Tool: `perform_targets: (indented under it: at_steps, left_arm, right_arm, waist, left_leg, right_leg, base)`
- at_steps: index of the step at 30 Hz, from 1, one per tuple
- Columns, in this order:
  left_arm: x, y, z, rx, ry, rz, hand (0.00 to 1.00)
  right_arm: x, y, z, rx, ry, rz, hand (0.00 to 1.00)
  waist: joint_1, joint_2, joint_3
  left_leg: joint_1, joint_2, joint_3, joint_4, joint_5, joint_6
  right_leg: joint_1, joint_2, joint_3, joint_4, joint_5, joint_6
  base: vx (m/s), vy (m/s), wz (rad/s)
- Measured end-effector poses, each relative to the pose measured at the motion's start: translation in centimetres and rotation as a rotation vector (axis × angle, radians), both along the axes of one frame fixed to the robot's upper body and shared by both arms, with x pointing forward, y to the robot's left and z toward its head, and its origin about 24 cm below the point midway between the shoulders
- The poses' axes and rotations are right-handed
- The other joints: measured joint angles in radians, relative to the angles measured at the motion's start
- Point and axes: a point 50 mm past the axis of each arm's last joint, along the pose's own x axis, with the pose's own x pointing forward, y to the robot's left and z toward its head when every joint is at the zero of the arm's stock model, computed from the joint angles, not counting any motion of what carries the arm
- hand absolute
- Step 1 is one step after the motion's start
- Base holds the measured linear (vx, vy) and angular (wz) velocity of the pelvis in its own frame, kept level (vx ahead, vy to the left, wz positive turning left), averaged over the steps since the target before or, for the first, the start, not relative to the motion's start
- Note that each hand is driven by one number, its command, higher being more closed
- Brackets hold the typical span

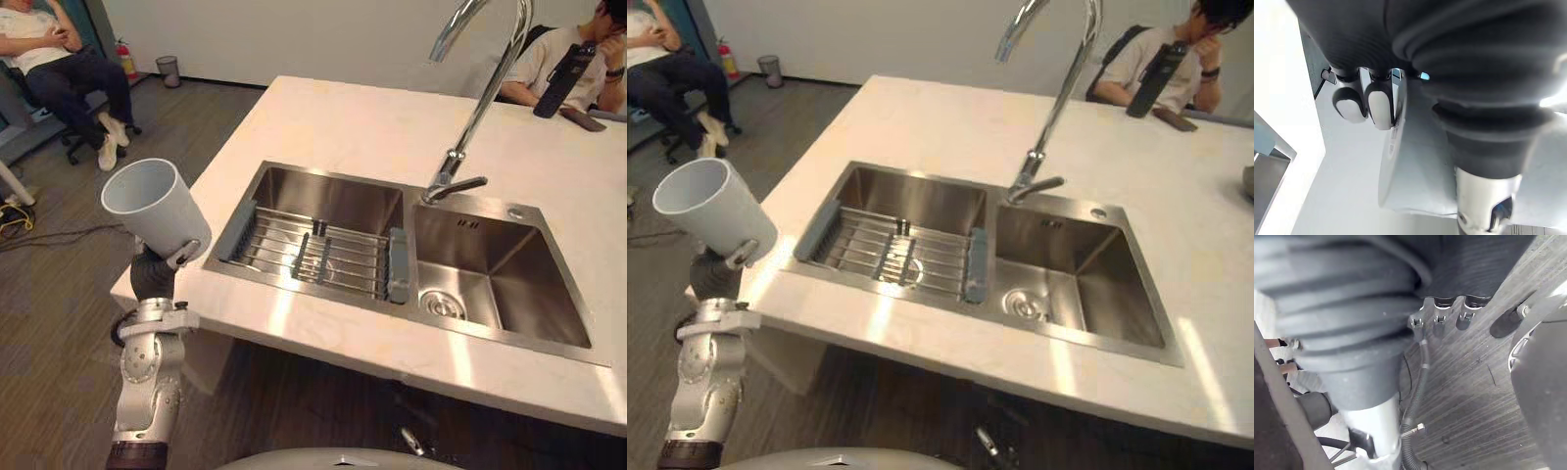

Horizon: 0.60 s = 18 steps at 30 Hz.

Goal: Walk over to the sink, pick up the cup, carry it to the dishwasher, place the cup inside the dishwasher, then close the dishwasher door

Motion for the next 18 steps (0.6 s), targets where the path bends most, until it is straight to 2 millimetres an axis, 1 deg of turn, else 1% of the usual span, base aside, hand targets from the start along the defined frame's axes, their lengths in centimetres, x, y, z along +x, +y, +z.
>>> perform_targets:
  at_steps: [3,5,6,7,8,9,11,13,16,17,18]
  left_arm:
    - [0.0,0.0,0.0,0.000,-0.001,-0.001,1.00]
    - [-0.1,-0.3,0.3,-0.022,-0.016,0.003,1.00]
    - [0.0,-0.6,0.6,-0.038,-0.037,0.000,1.00]
    - [0.3,-1.2,1.0,-0.051,-0.056,-0.019,1.00]
    - [0.4,-1.5,1.1,-0.057,-0.062,-0.029,1.00]
    - [0.5,-1.8,1.1,-0.063,-0.065,-0.038,1.00]
    - [0.7,-2.0,1.2,-0.063,-0.069,-0.048,1.00]
    - [0.8,-2.0,1.0,-0.064,-0.063,-0.045,1.00]
    - [0.8,-1.4,0.0,-0.059,-0.014,-0.003,1.00]
    - [0.6,-1.0,-0.2,-0.054,-0.002,0.037,1.00]
    - [0.4,-0.9,-0.4,-0.058,0.009,0.062,1.00]
  right_arm:
    - [0.0,0.0,0.0,0.000,0.000,-0.001,0.00]
    - [0.0,0.0,0.0,-0.001,-0.001,-0.001,0.00]
    - [-0.2,-0.1,0.0,-0.003,0.000,-0.004,0.00]
    - [-0.9,-0.1,0.0,-0.002,0.017,-0.014,0.00]
    - [-1.4,-0.2,-0.1,-0.002,0.028,-0.017,0.00]
    - [-2.5,-0.3,-0.1,-0.004,0.050,-0.031,0.00]
    - [-3.7,-0.5,-0.1,-0.011,0.074,-0.040,0.00]
    - [-5.2,-0.4,-0.1,-0.004,0.096,-0.029,0.00]
    - [-4.8,0.0,-0.1,0.007,0.068,0.011,0.00]
    - [-4.4,0.2,-0.1,0.009,0.055,0.060,0.00]
    - [-3.5,0.7,-0.3,0.026,0.040,0.112,0.00]
  waist:
    - [-0.004,-0.001,0.001]
    - [-0.005,-0.003,-0.001]
    - [-0.011,-0.004,-0.002]
    - [-0.027,-0.008,-0.002]
    - [-0.035,-0.009,-0.003]
    - [-0.052,-0.011,-0.004]
    - [-0.062,-0.010,-0.006]
    - [-0.063,-0.010,-0.007]
    - [-0.055,-0.009,-0.008]
    - [-0.051,-0.005,-0.005]
    - [-0.047,-0.007,-0.003]
  left_leg:
    - [0.001,0.001,0.006,0.000,0.000,0.000]
    - [0.001,0.005,0.024,0.006,-0.010,-0.006]
    - [-0.002,0.008,0.041,0.006,-0.017,-0.012]
    - [-0.008,0.008,0.040,0.002,-0.018,-0.011]
    - [-0.007,0.007,0.037,0.001,-0.017,-0.010]
    - [-0.003,0.007,0.037,0.001,-0.016,-0.005]
    - [0.001,0.004,0.037,0.006,-0.019,-0.003]
    - [0.002,0.003,0.027,0.007,-0.021,-0.003]
    - [0.014,0.002,0.019,0.007,-0.022,-0.003]
    - [0.006,0.002,0.004,0.008,-0.023,-0.004]
    - [-0.016,-0.001,-0.033,0.042,-0.033,-0.003]
  right_leg:
    - [0.000,0.000,0.005,-0.002,0.000,0.000]
    - [-0.017,0.007,0.043,-0.005,0.001,0.001]
    - [-0.030,0.011,0.061,-0.006,0.004,0.000]
    - [-0.034,0.011,0.056,-0.005,0.001,-0.003]
    - [-0.034,0.010,0.052,-0.005,-0.002,-0.006]
    - [-0.031,0.010,0.047,-0.005,-0.003,-0.005]
    - [-0.027,0.011,0.046,-0.003,-0.004,-0.004]
    - [-0.020,0.012,0.035,0.000,-0.007,-0.008]
    - [0.002,0.010,0.022,0.004,-0.016,-0.011]
    - [-0.006,0.008,0.027,0.047,-0.045,-0.004]
    - [-0.023,-0.004,-0.003,0.118,-0.089,-0.002]
  base:
    - [0.00,0.001,-0.03]
    - [0.00,0.001,-0.34]
    - [0.00,-0.010,-0.37]
    - [0.00,-0.014,-0.20]
    - [0.00,0.000,0.00]
    - [0.00,0.000,0.00]
    - [0.06,-0.004,-0.02]
    - [0.07,-0.007,0.13]
    - [0.04,-0.009,0.14]
    - [-0.01,-0.021,0.48]
    - [-0.01,-0.028,0.70]
